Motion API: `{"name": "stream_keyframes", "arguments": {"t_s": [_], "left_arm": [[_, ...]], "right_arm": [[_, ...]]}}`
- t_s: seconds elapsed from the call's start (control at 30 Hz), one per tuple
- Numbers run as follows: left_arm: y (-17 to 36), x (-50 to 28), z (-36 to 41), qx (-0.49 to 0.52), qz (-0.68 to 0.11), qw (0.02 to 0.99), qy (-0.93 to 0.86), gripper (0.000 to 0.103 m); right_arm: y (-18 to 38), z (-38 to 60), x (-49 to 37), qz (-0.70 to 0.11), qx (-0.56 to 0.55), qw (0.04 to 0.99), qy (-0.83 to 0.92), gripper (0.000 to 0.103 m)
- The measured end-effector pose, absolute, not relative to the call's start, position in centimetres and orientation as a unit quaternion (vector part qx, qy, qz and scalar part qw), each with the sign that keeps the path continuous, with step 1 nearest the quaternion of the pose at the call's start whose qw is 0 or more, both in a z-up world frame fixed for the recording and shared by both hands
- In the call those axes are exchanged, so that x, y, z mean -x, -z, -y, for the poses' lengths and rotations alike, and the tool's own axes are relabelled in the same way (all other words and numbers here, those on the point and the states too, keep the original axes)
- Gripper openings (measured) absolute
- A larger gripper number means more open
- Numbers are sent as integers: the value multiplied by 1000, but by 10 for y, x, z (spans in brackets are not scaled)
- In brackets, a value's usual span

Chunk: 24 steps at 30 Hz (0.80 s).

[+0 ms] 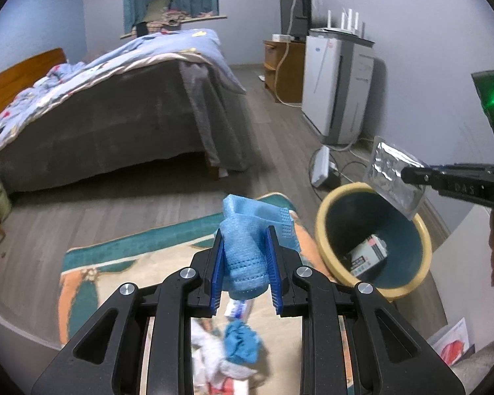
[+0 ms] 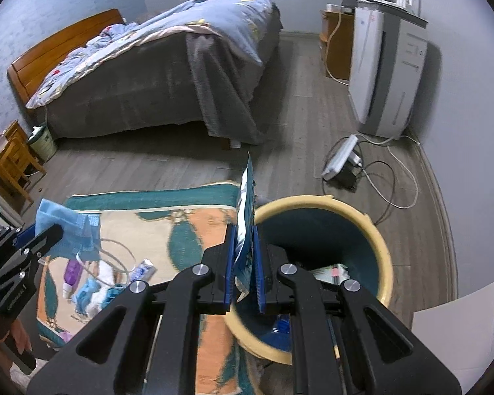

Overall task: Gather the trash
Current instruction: 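Carry the mask and blister over the bin and open both tools to drop them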

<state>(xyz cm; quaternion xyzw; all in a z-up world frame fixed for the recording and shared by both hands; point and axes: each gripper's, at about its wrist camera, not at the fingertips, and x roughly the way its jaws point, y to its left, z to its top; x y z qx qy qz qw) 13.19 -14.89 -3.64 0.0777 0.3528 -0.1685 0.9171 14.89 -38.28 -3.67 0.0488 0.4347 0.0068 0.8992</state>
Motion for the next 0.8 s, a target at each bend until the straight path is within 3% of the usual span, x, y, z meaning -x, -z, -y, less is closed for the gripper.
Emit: {"name": "stream_keyframes", "arguments": {"t_s": [0.8], "left_arm": [[79,-130,284,-125,-380,872,282,25]], "right_arm": [[60,475,-152,-441,-51,890,105,10]]}}
